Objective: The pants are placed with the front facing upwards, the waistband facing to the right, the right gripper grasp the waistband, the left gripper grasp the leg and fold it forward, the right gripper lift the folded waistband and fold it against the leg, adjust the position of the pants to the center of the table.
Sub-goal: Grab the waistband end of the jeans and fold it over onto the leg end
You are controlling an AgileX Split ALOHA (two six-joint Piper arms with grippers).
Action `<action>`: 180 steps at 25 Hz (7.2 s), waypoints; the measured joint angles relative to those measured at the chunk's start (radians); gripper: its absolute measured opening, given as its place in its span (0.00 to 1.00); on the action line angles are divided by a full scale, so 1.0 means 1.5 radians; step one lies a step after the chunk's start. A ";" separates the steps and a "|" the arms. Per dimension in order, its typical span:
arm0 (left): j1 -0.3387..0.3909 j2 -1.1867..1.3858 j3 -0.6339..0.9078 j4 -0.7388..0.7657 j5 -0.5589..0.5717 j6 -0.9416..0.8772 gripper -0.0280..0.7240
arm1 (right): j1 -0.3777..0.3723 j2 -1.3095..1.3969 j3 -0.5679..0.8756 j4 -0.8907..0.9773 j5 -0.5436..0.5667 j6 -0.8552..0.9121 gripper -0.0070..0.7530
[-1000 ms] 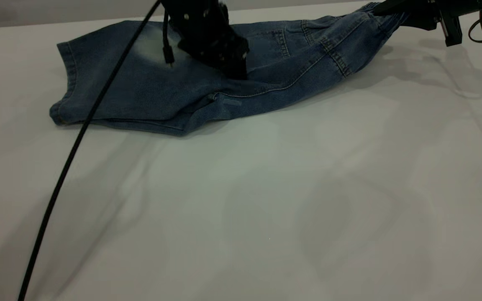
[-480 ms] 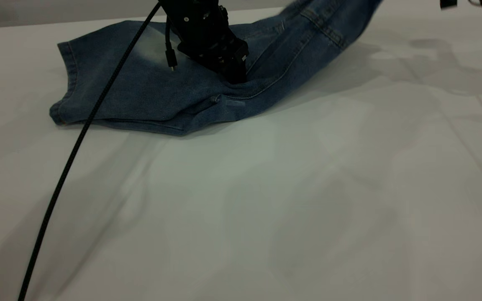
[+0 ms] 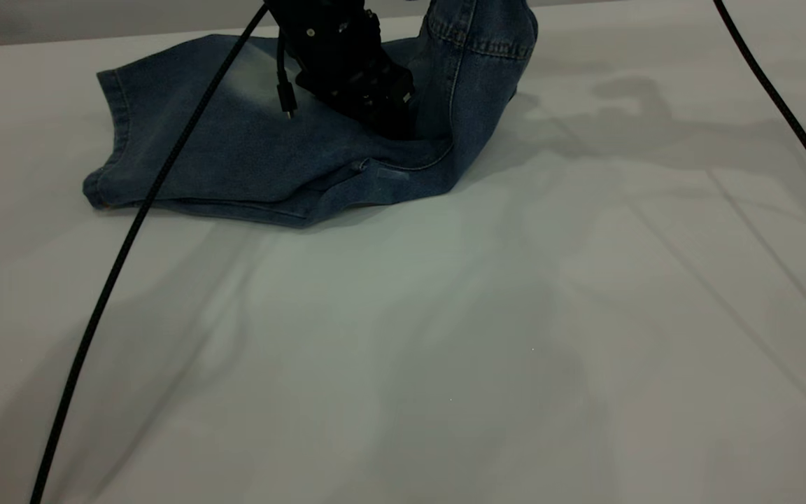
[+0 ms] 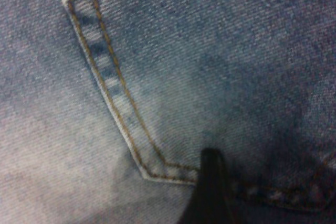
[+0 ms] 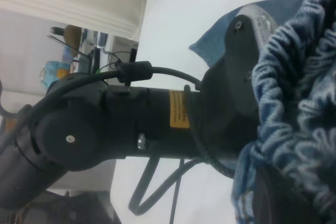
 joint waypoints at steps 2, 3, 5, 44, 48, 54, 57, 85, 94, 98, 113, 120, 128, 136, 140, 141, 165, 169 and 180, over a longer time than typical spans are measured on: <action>0.000 -0.005 -0.015 0.001 0.028 0.000 0.73 | -0.003 0.000 0.000 0.000 -0.005 0.000 0.07; 0.000 -0.007 -0.028 0.000 0.040 0.000 0.73 | -0.004 0.000 0.000 0.000 -0.006 0.000 0.07; 0.000 -0.014 -0.054 0.001 0.084 0.000 0.73 | -0.004 0.000 0.000 0.000 -0.005 0.000 0.07; 0.048 0.006 -0.096 0.220 0.269 -0.189 0.73 | -0.008 0.001 0.000 0.009 0.019 0.002 0.07; 0.048 0.014 -0.096 0.223 0.252 -0.189 0.73 | -0.008 0.001 0.000 0.010 0.020 0.002 0.07; 0.052 0.019 -0.096 0.223 0.235 -0.188 0.73 | -0.008 0.001 -0.001 0.036 0.051 0.002 0.07; 0.053 0.019 -0.096 0.223 0.234 -0.188 0.73 | -0.001 0.001 -0.001 0.057 0.064 0.002 0.07; 0.053 0.007 -0.099 0.227 0.272 -0.188 0.73 | 0.113 0.001 -0.106 0.059 0.066 0.055 0.07; 0.102 -0.036 -0.100 0.275 0.271 -0.214 0.73 | 0.112 0.001 -0.106 0.058 0.057 0.055 0.07; 0.137 -0.069 -0.100 0.275 0.271 -0.224 0.73 | 0.112 0.001 -0.106 0.058 0.049 0.055 0.07; 0.173 -0.238 -0.240 0.230 0.274 -0.229 0.73 | 0.169 0.001 -0.106 0.056 -0.020 0.025 0.07; 0.173 -0.295 -0.253 0.162 0.274 -0.230 0.73 | 0.226 0.017 -0.106 0.066 -0.090 0.017 0.07; 0.173 -0.300 -0.253 0.113 0.271 -0.223 0.73 | 0.276 0.071 -0.106 0.163 -0.153 -0.046 0.07; 0.173 -0.300 -0.253 0.113 0.270 -0.223 0.73 | 0.308 0.114 -0.107 0.165 -0.215 -0.085 0.07; 0.173 -0.300 -0.253 0.113 0.270 -0.223 0.73 | 0.318 0.116 -0.107 0.163 -0.224 -0.085 0.11; 0.173 -0.300 -0.253 0.113 0.270 -0.223 0.73 | 0.318 0.116 -0.107 0.163 -0.221 -0.085 0.14; 0.173 -0.300 -0.253 0.116 0.270 -0.223 0.73 | 0.166 0.046 -0.112 0.046 -0.224 0.008 0.79; 0.173 -0.300 -0.253 0.116 0.270 -0.223 0.73 | 0.104 0.001 -0.138 -0.127 -0.212 0.108 0.78; 0.173 -0.300 -0.251 0.116 0.271 -0.222 0.73 | 0.058 -0.074 -0.361 -0.689 0.028 0.444 0.78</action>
